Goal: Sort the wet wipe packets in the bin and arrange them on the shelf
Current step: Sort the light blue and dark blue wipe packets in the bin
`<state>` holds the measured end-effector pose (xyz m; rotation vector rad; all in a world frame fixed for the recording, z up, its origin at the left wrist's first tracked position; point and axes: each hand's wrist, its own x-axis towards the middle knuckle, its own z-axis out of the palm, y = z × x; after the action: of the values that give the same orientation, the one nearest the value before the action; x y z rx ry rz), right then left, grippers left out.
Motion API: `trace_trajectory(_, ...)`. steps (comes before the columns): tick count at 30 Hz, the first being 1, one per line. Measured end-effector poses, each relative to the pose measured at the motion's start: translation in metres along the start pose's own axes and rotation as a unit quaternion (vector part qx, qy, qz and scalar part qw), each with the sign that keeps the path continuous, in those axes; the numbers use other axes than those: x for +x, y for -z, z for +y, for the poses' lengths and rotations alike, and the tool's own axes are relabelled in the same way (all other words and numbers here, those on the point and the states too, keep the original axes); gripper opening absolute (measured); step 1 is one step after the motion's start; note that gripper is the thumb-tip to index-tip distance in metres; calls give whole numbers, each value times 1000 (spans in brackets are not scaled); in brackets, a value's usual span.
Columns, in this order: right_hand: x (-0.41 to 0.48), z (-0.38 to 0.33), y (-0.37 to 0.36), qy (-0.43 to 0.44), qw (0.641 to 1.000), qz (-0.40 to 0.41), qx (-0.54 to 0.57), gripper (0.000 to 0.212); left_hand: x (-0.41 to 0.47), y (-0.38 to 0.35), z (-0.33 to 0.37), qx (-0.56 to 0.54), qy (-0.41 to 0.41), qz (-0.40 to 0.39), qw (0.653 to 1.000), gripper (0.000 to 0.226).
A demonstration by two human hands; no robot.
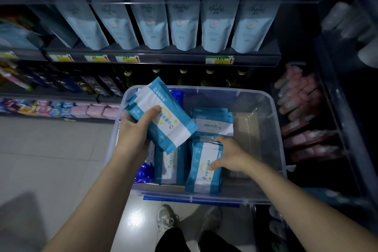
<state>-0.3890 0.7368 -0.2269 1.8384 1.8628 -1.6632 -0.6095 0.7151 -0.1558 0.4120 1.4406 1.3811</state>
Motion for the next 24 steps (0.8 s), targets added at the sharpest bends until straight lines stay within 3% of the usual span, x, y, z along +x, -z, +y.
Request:
trace_trajectory(5,-8,0,8,-40,975,43,213,70,-1,1,-1,12,18,-25,999,44)
trace_trajectory(9,-28,-6,29,-21,922,76,380,42,-1,-6,4,6,52,-46,998,42)
trace_trajectory(14,-63,-16,43,41,845,87,526,41,1,-22,18,44,67,-109,991,41)
trace_trajectory(19,-101,-27,24,83,748,119,647,28,-7,-29,38,49,102,-205,972,34)
trace_trajectory(22,-124,-36,3,107,657,172,726,36,-21,-28,42,11,181,-252,951,25)
trace_trajectory(24,-143,-42,-12,120,617,196,752,40,-32,-29,43,-3,222,-288,931,24)
